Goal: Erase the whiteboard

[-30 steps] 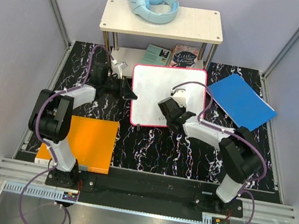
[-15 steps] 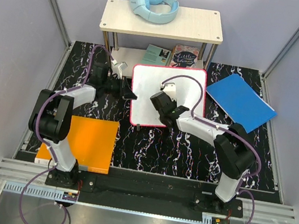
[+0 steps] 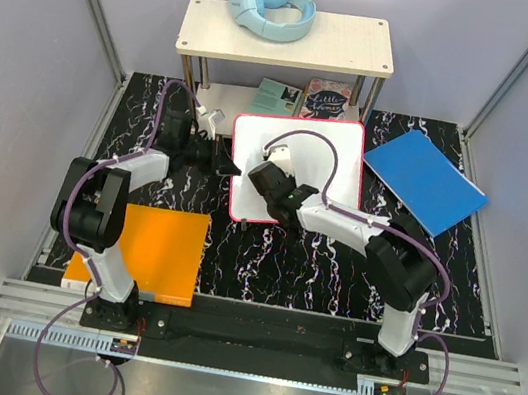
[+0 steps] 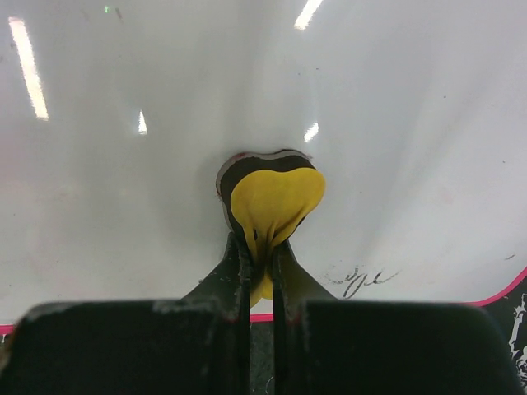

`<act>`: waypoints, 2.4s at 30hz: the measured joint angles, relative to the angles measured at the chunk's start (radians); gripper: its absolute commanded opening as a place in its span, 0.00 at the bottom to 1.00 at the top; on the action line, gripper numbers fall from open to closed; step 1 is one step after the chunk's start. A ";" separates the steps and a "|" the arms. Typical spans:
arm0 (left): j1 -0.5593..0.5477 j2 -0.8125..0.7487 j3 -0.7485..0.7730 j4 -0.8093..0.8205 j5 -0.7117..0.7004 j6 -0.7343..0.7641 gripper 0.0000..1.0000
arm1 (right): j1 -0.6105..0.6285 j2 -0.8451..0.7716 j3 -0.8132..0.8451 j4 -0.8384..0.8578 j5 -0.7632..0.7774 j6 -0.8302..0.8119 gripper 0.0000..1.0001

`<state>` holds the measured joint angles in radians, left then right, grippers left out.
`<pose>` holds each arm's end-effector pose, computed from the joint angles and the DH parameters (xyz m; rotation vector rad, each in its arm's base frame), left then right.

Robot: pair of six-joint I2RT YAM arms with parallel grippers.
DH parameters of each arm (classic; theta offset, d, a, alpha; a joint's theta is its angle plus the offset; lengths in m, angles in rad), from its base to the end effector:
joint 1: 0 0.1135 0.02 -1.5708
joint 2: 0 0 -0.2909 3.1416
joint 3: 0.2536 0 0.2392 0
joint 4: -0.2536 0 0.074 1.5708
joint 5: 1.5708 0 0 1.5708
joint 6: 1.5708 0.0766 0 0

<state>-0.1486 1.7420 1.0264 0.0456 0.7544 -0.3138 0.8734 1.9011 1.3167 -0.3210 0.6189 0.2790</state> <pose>0.3734 -0.1089 0.2129 0.2387 2.2294 -1.0932 0.3069 0.2971 0.2037 -0.4229 2.2330 -0.1803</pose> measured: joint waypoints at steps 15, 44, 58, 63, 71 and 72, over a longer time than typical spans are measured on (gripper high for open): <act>0.000 0.001 0.000 -0.009 0.000 0.011 0.00 | 0.063 0.035 0.018 -0.004 0.022 -0.043 0.00; -0.002 0.001 0.000 -0.009 0.001 0.020 0.00 | 0.096 0.053 0.003 -0.118 0.149 0.138 0.00; -0.003 0.001 0.000 -0.003 0.005 0.018 0.00 | 0.013 0.056 0.055 -0.232 0.175 0.111 0.00; -0.003 0.001 0.000 0.000 0.008 0.017 0.00 | 0.012 0.068 0.074 -0.245 0.177 0.075 0.00; -0.003 0.001 0.000 -0.003 0.005 0.018 0.00 | 0.089 0.097 0.087 -0.220 0.169 0.021 0.00; -0.003 0.001 0.000 -0.006 0.005 0.018 0.00 | 0.099 0.100 0.087 -0.210 0.161 0.017 0.00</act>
<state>-0.1516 1.7432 1.0264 0.0395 0.7589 -0.2955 0.9722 2.0010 1.4040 -0.5308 0.7803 0.2958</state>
